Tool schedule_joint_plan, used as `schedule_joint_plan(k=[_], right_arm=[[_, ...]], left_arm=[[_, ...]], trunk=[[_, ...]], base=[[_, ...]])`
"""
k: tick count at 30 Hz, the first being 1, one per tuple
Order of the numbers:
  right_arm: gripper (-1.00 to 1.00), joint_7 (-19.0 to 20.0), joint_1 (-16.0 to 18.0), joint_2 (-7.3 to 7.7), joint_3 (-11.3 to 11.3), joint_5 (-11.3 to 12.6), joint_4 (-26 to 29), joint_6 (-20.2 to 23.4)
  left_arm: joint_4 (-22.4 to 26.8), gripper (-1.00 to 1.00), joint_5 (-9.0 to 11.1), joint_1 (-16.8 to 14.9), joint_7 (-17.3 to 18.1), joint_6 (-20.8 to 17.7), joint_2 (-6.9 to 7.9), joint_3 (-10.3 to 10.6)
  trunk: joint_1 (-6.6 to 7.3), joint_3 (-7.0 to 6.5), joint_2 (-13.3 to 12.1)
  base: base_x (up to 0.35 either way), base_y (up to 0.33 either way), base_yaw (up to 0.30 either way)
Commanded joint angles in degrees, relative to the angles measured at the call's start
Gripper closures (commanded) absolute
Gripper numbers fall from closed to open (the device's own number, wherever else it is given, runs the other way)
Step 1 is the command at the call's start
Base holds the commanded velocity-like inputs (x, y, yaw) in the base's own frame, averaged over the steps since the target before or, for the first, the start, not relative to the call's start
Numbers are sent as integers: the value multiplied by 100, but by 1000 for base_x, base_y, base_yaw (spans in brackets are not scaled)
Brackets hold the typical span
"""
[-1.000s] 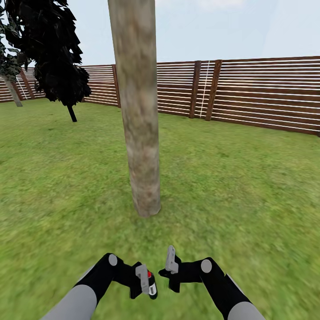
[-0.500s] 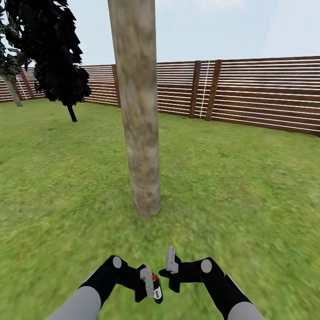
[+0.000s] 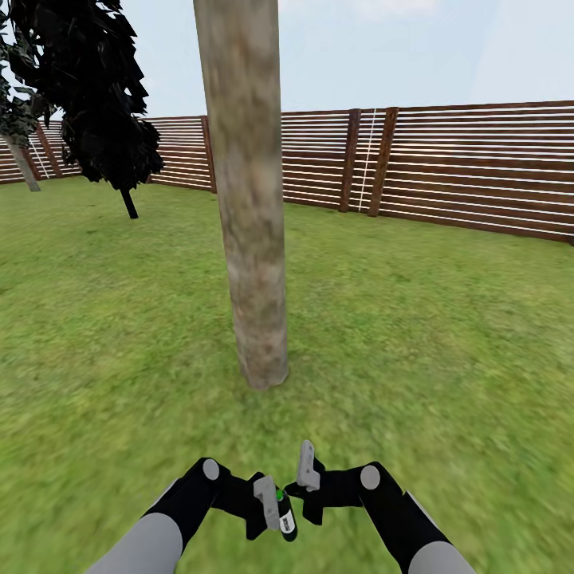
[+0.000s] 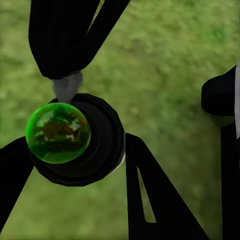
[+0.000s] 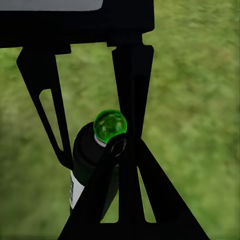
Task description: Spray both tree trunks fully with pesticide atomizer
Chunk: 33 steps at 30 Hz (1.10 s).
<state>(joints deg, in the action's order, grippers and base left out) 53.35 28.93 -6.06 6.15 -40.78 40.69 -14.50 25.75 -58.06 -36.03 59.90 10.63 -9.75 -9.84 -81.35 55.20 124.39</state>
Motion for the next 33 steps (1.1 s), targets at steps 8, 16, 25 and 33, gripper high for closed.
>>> schedule_joint_plan(k=[8, 16, 25, 33], right_arm=[[100, 0, 1, 0, 0, 0, 0, 0], [-100, 5, -1, 16, -9, -4, -11, 0], [-100, -1180, -18, 586, -54, 10, -620, -25], [-100, -5725, -28, 1211, -64, 2527, -3347, -127]], left_arm=[[11, 100, -44, 14, -5, 0, 92, 35], [29, 100, -99, 69, -5, 250, 1342, 52], [-200, 100, 20, 192, -1748, 240, 2095, -160], [-1818, 100, 1396, 178, -5354, -343, 1458, -1976]], trunk=[[0, 0, 0], [0, 0, 0], [0, 0, 0], [0, 0, 0]], base=[[0, 0, 0], [0, 0, 0], [0, 0, 0], [0, 0, 0]])
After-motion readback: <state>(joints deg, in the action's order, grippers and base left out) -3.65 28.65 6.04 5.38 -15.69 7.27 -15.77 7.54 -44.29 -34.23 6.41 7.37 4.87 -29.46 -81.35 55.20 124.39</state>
